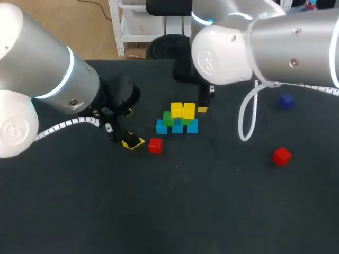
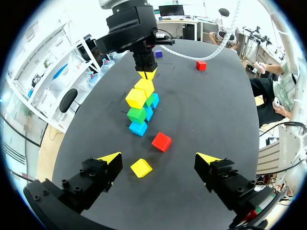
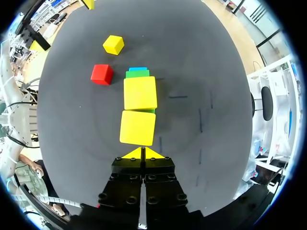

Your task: Place the blue cubes, place green cubes on the blue cubes, place the yellow cubes on the green cubes, then place the red cubes on the yellow cubes, and place purple cube on the red cubes.

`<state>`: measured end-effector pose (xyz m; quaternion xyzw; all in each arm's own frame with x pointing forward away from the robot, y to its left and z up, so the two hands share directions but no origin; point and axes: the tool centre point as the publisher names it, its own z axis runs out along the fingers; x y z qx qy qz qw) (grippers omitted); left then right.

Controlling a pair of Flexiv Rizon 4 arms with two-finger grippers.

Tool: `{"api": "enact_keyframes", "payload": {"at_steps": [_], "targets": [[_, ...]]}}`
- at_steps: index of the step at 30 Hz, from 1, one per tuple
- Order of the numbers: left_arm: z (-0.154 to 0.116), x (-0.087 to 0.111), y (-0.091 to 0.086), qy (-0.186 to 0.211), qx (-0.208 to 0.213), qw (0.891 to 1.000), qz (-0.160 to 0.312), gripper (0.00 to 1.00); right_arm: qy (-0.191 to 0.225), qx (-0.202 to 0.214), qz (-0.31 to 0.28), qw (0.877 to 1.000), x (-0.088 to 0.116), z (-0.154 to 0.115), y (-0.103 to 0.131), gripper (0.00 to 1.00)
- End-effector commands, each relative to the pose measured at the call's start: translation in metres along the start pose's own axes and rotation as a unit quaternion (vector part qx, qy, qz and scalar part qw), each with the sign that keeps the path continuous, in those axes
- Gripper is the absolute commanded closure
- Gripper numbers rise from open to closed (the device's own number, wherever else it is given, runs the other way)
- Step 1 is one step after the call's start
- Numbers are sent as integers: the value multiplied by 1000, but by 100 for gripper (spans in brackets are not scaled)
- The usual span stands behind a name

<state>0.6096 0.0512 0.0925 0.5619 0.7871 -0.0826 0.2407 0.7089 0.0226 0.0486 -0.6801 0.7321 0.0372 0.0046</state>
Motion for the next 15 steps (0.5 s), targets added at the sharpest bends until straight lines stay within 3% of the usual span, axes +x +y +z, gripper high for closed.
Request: {"api": "enact_keyframes", "payload": {"at_steps": [1,15], "targets": [[0,-1,1,2,0,1000,0,0,1,-3,0,1000,-2,1,-4,100],[0,-1,1,2,0,1000,0,0,0,-2,-4,1000,-5,0,-7,100]]}}
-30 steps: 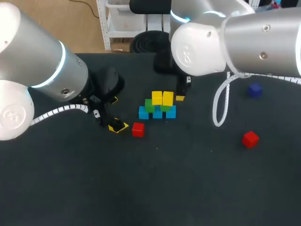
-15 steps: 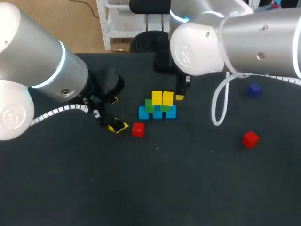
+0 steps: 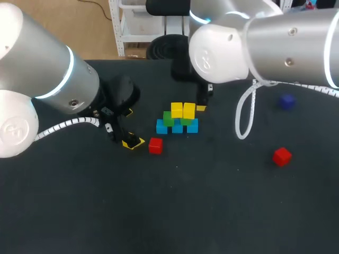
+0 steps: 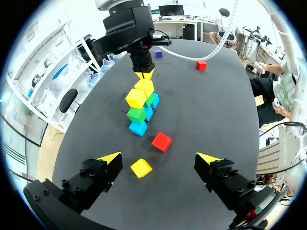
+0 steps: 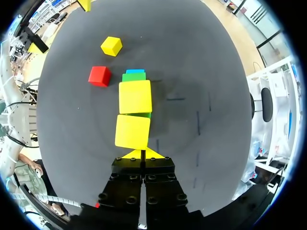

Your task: Place the blue cubes, place green cubes on the blue cubes, place the yellow cubes on the green cubes, then place the red cubes on the yellow cubes, and place purple cube on the red cubes.

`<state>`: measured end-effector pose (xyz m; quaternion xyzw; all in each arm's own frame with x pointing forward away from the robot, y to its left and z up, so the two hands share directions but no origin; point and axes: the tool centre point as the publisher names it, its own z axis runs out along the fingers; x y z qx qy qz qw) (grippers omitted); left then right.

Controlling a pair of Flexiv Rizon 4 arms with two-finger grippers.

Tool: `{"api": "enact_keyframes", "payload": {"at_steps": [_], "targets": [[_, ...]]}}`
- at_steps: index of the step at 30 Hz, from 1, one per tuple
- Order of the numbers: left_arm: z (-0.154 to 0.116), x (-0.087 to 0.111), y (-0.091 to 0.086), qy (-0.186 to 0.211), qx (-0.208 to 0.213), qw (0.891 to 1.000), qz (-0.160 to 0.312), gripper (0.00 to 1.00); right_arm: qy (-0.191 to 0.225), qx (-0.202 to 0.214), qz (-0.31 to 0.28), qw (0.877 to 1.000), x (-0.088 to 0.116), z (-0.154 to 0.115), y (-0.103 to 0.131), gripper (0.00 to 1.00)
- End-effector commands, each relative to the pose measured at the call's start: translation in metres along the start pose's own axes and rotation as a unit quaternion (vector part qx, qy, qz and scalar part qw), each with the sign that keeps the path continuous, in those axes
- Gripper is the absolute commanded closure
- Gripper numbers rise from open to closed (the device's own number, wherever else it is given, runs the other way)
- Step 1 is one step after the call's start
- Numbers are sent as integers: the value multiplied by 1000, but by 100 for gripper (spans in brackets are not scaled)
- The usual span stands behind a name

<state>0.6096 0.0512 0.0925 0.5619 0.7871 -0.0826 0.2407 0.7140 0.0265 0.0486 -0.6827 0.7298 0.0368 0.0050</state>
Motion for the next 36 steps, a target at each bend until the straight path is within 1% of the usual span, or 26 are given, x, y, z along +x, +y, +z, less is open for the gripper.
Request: {"api": "enact_keyframes", "payload": {"at_steps": [1,36], "targets": [[0,-1,1,2,0,1000,0,0,0,-2,-1,1000,-1,0,-2,100],[0,-1,1,2,0,1000,0,0,-1,-4,0,1000,-3,1,-5,100]]}}
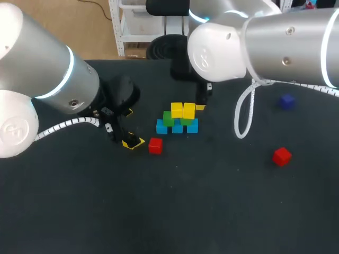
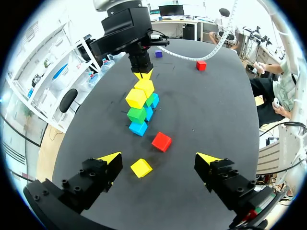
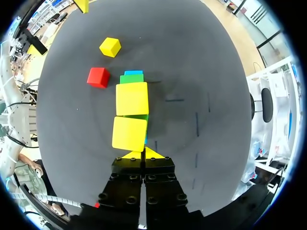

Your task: Place the blue cubes, place green cubes on the blue cubes, place the yellow cubes on the green cubes, then place the red cubes on the yellow cubes, and place purple cube on the red cubes.

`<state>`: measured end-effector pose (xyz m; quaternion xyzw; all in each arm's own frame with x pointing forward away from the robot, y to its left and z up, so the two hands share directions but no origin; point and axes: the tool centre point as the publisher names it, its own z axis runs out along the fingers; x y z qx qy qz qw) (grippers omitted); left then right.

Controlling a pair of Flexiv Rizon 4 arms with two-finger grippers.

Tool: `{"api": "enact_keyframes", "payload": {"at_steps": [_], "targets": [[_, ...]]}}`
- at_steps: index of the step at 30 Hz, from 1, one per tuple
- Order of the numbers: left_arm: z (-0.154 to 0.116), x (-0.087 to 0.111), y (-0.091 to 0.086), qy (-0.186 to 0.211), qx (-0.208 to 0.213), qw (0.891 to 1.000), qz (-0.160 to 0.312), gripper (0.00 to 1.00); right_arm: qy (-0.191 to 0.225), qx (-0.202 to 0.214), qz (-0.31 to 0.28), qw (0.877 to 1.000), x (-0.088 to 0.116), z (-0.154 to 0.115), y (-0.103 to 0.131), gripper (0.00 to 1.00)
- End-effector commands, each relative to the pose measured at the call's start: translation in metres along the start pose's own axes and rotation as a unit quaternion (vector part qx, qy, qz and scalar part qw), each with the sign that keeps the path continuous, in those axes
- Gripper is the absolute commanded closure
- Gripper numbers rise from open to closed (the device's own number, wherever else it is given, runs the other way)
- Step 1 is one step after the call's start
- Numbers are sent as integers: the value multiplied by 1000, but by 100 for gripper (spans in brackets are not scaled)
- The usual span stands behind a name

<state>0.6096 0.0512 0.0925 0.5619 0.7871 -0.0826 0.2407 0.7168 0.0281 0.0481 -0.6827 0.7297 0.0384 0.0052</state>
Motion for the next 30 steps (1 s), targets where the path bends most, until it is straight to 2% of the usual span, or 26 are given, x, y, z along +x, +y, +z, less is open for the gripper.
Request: {"api": "enact_keyframes", "payload": {"at_steps": [1,24,30], "targets": [[0,-1,1,2,0,1000,0,0,0,-3,0,1000,-1,0,-2,100],[0,-1,1,2,0,1000,0,0,-2,-2,0,1000,-2,1,-3,100],[0,-1,1,2,0,1000,0,0,-2,-2,4,1000,6,-2,2,100]]}}
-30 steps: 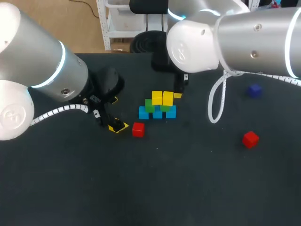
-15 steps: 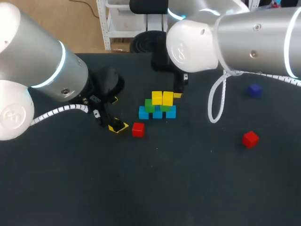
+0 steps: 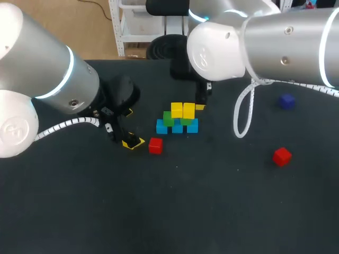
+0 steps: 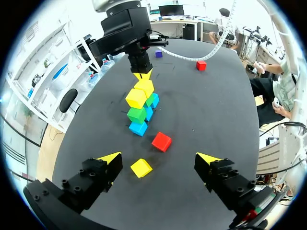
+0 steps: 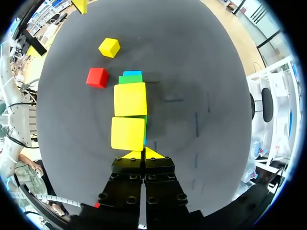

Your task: Place the blue cubes, place green cubes on the blue cubes, place the yellow cubes on the green cubes, then place the red cubes on the yellow cubes, and place purple cube on the red cubes.

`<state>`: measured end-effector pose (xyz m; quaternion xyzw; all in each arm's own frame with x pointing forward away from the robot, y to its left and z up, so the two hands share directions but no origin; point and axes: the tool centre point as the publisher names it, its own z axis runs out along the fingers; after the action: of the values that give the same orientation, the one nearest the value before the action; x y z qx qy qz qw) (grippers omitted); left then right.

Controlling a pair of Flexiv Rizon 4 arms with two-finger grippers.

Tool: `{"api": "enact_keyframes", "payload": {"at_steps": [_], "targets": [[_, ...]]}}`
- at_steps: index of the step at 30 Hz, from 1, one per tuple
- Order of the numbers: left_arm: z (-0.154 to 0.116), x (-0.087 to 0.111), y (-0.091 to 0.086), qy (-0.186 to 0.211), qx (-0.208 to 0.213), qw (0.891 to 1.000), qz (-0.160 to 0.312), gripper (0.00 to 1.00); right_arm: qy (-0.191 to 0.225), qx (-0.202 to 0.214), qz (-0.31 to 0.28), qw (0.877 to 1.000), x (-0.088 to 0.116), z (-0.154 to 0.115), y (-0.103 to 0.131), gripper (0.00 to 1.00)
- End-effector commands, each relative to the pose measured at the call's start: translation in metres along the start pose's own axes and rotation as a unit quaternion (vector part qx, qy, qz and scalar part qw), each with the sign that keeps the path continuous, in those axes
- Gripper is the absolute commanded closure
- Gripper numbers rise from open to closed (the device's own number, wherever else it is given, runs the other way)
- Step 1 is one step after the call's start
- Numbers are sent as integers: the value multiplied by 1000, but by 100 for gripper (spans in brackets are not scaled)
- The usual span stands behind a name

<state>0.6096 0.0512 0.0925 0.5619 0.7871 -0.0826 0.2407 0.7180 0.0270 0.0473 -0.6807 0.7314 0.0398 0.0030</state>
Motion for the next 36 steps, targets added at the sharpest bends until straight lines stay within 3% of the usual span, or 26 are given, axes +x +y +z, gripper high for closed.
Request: {"api": "enact_keyframes", "payload": {"at_steps": [1,15,16,20,25,28,30,31,36], "targets": [[0,-1,1,2,0,1000,0,0,-3,1,3,1000,7,-3,5,100],[0,-1,1,2,0,1000,0,0,-20,3,13,1000,26,-8,39,100],[0,-1,1,2,0,1000,0,0,-22,3,14,1000,27,-9,40,93],[0,-1,1,2,0,1000,0,0,-33,7,20,999,32,-11,46,91],[0,-1,1,2,0,1000,0,0,-57,19,38,997,44,-18,58,62],[0,-1,1,2,0,1000,0,0,-78,29,54,995,52,-23,66,50],[0,-1,1,2,0,1000,0,0,-96,34,69,992,58,-25,70,5],[0,-1,1,2,0,1000,0,0,-106,35,72,991,61,-26,72,0],[0,-1,1,2,0,1000,0,0,-154,62,96,982,70,-30,79,0]]}}
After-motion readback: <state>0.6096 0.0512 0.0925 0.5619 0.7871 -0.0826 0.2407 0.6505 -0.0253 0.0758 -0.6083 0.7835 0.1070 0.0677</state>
